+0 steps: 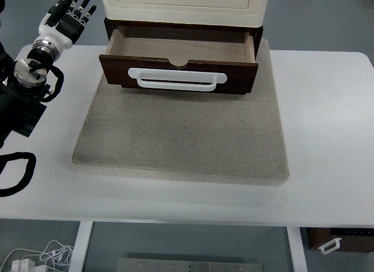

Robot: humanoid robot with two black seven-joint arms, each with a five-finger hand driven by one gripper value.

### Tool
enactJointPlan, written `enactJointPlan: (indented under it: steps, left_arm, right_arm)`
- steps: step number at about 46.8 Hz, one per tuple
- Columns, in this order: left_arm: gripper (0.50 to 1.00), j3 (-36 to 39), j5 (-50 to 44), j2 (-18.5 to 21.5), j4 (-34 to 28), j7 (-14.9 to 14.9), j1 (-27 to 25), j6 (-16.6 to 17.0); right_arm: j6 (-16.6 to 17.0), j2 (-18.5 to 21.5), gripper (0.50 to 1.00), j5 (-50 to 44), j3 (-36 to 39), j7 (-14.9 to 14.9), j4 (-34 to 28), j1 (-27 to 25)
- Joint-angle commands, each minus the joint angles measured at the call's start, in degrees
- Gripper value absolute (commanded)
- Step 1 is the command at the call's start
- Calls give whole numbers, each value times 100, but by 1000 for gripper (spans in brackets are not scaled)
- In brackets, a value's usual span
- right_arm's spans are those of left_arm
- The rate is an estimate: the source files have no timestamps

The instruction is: Close the drawer under the combination cabinet

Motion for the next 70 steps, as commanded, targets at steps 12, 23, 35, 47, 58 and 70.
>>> enactJointPlan:
  steps: [12, 23, 35, 47, 58, 70]
  left_arm:
    - [999, -17, -18, -1, 0, 0, -7, -4]
    - [999, -17, -27, -1, 0, 0, -25, -4]
    - [999, -26, -18, 8, 0, 9, -34, -4]
    - [999, 0, 0, 157, 9, 9, -86, -13]
    - [996, 9, 35, 509, 0, 9, -323, -83]
    - [996, 27, 79, 939, -263, 9, -666, -127]
  right_arm:
    - [0, 0, 952, 0, -3, 0, 1, 0]
    - [0, 0, 952, 0, 6, 0, 0, 0]
    - [0, 0, 952, 0, 6, 0, -8, 0]
    - [0, 0, 952, 0, -3, 0, 1, 0]
    - [0, 0, 952, 0, 6, 0, 1, 0]
    - [0, 0, 952, 0, -3, 0, 1, 0]
